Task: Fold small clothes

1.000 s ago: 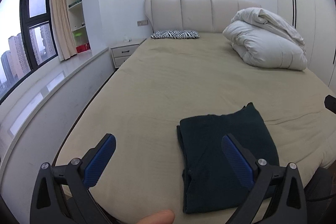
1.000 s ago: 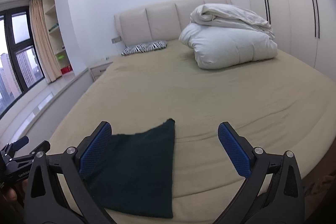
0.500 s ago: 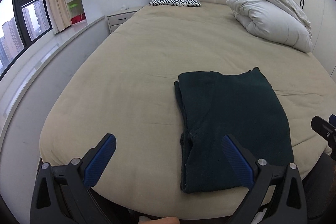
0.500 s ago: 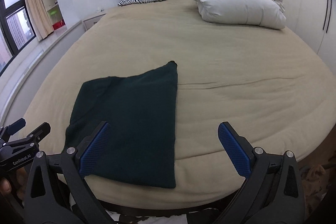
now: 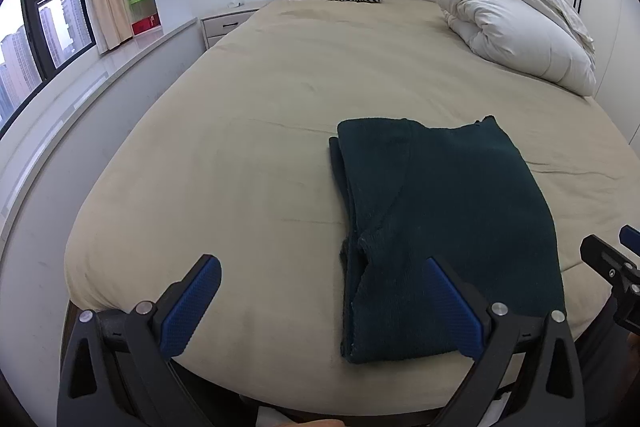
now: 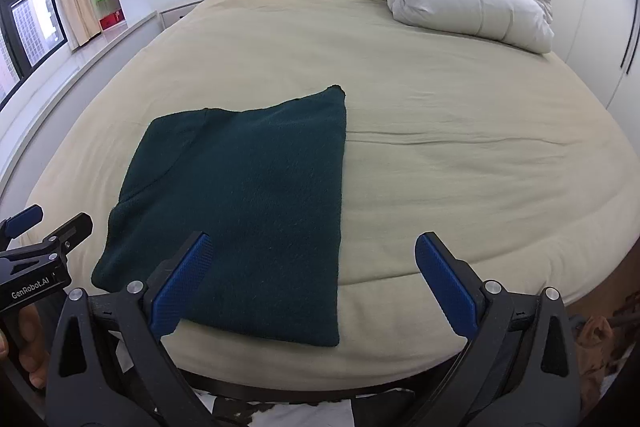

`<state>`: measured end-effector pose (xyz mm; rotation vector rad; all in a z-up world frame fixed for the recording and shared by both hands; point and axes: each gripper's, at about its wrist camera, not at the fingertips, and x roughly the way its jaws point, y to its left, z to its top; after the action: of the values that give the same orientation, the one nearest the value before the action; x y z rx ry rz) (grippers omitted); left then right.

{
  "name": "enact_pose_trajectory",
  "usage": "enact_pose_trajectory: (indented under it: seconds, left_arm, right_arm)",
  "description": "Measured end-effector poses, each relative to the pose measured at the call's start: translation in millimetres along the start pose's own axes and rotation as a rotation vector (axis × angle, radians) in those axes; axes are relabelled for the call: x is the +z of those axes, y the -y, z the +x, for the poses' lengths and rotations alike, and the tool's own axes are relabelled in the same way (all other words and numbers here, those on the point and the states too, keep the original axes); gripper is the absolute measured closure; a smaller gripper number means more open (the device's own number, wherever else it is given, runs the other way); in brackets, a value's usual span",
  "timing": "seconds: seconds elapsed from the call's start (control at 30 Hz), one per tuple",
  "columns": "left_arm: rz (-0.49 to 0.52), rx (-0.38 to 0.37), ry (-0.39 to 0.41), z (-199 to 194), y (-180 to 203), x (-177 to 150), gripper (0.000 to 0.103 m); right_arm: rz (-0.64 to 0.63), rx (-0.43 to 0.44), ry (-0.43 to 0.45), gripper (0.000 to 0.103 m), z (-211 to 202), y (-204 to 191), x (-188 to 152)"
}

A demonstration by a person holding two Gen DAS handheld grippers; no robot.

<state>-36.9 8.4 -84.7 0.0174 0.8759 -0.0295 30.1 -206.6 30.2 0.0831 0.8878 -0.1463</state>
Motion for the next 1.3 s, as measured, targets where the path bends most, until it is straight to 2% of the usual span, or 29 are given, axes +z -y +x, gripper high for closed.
enact_pose_trajectory:
  seconds: [1.3]
  left_arm:
    - [0.002,-0.002,-0.002,0.6,-1.0,-0.3,0.0]
  right_arm:
    - [-0.003,0.02,-0.026,0.0,7.3,-3.4,-2.0]
